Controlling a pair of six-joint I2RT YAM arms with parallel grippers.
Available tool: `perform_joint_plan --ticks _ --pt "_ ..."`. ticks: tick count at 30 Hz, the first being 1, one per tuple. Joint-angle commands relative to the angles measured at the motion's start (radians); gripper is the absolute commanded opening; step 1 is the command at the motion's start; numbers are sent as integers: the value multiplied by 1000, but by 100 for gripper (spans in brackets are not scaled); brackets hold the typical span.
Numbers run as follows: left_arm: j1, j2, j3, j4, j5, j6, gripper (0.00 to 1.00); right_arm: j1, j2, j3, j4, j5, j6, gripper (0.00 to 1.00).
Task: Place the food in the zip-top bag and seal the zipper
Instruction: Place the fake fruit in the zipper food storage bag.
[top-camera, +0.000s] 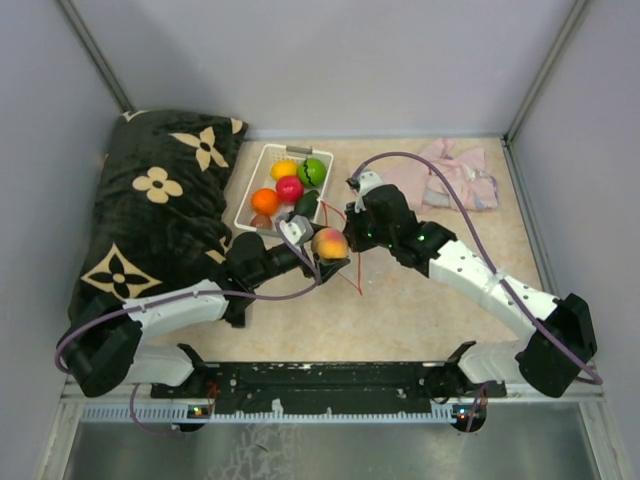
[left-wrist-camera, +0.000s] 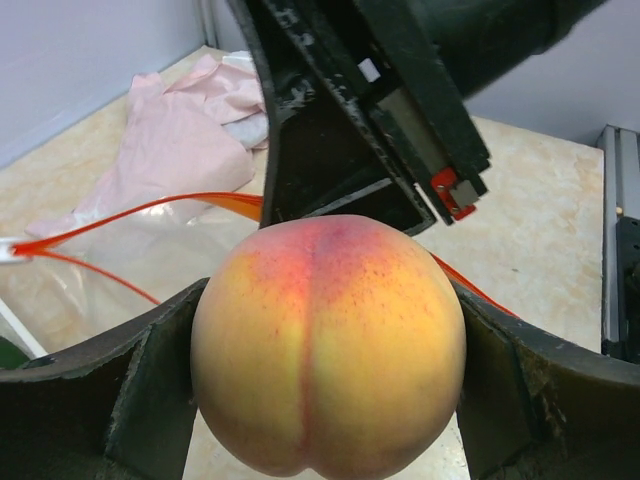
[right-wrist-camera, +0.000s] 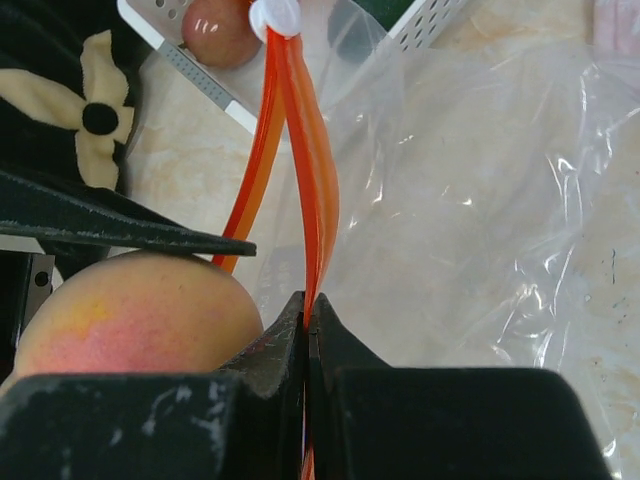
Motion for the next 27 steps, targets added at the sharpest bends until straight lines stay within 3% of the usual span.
perform_joint_plan --ticks 1,9,22,27 --pt "-10 -47 -14 75 86 110 69 -16 -24 34 16 -60 2 1" --pt "-10 -6 33 1 146 184 69 -18 -19 34 21 -124 -6 1" --pt "-10 39 115 -350 -51 225 69 -20 -30 55 2 -162 -40 1" --pt "-10 41 130 -365 -43 238 70 -20 -14 52 26 -214 -32 1"
